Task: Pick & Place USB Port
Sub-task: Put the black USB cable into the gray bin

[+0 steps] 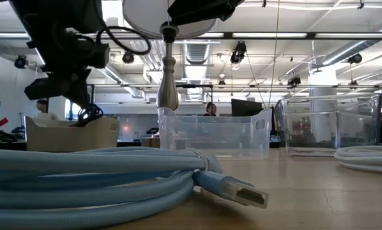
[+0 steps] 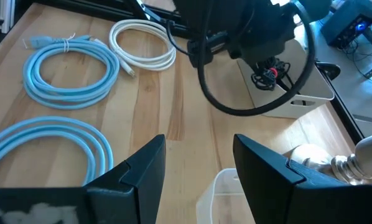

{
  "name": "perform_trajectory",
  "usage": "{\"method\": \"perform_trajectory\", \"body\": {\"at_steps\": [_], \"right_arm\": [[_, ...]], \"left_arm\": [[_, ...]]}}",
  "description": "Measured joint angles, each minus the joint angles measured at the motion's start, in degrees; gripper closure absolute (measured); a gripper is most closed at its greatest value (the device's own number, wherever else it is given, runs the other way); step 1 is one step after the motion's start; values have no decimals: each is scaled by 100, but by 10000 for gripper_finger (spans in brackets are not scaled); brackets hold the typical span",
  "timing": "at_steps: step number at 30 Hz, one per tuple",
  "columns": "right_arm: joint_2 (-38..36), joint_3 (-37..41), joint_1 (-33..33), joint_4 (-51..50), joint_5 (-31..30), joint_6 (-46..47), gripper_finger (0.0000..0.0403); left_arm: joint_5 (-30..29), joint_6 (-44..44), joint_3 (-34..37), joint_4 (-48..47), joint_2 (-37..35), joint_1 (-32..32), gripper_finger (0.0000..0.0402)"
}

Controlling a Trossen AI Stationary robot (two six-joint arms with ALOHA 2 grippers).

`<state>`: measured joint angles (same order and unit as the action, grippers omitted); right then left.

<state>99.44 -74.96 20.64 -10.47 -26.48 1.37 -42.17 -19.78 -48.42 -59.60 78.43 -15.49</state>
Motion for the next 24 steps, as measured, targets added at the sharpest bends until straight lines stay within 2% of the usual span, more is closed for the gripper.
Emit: {"method": "perform_trajectory", "body": {"at_steps": [6,10,13,18,24], "right_arm": [[0,0,0,1,-2,11,218],[0,0,0,0,0,11,218],[0,0,0,-1,0,13,218],[0,0,2,0,0,13,218],[0,0,0,1,0,13,218]], "left_arm": [[21,-549,-611,-1018,0,-2,396],[-5,-1277,-1036,-1883,-4,0,396],[-251,-1846,-1205,-2331,-4,7,397],[-442,-2488,-1218,-2774,3,238,399],[-670,-2676,-925,-2803,65,809,399]]}}
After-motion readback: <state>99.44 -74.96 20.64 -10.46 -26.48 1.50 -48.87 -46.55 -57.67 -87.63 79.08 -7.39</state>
